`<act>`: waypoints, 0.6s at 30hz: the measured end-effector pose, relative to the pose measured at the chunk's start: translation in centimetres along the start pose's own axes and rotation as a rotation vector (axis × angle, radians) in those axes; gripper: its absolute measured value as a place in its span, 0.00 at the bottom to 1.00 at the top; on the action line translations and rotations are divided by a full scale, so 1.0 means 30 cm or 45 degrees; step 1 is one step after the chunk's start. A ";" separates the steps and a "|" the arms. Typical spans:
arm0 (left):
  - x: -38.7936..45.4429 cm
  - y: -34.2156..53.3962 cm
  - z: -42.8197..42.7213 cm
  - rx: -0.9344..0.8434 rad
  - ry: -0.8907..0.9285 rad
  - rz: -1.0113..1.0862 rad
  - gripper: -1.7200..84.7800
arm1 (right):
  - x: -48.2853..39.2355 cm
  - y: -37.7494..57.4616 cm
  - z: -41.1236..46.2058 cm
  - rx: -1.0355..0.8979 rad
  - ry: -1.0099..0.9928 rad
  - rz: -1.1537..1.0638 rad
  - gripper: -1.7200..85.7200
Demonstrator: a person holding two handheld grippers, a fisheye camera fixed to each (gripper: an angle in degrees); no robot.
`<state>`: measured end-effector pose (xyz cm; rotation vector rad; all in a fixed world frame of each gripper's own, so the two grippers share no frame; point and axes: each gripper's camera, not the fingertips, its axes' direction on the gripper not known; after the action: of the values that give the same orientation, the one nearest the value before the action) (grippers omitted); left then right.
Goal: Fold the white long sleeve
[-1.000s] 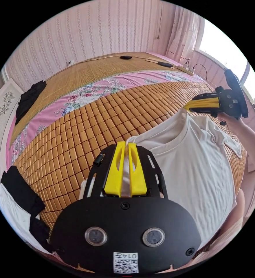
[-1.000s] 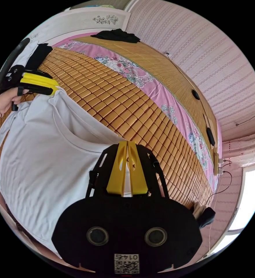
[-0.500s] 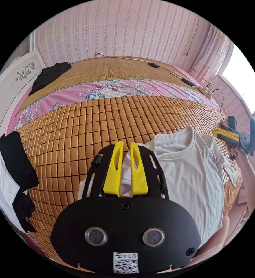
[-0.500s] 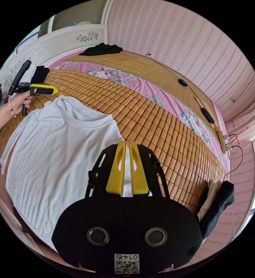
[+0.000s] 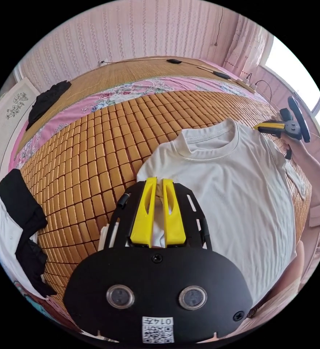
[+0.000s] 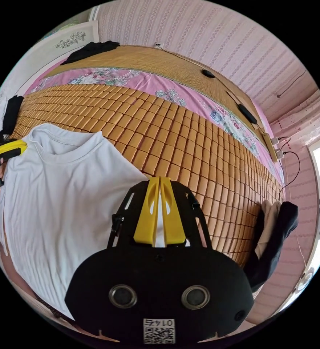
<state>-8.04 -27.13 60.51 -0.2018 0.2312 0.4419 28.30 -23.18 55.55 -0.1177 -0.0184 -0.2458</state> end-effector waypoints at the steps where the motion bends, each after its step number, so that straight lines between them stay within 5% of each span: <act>1: 0.000 0.003 -0.008 0.012 0.012 -0.010 0.06 | 0.018 0.034 -0.035 0.040 -0.032 0.018 0.01; 7: 0.101 0.095 -0.191 0.114 -0.007 0.143 0.07 | 0.244 0.646 -0.364 0.218 -0.085 0.216 0.02; 13: 0.366 0.259 -0.396 0.121 -0.041 0.397 0.07 | 0.442 1.292 -0.496 0.020 0.145 0.578 0.09; 18: 0.617 0.219 -0.478 0.115 0.005 0.434 0.07 | 0.435 1.493 -0.431 -0.085 0.124 0.463 0.11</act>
<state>2.79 -17.43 41.01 -0.0740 0.2899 0.7674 51.92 15.26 38.01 -0.1726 0.1076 0.1112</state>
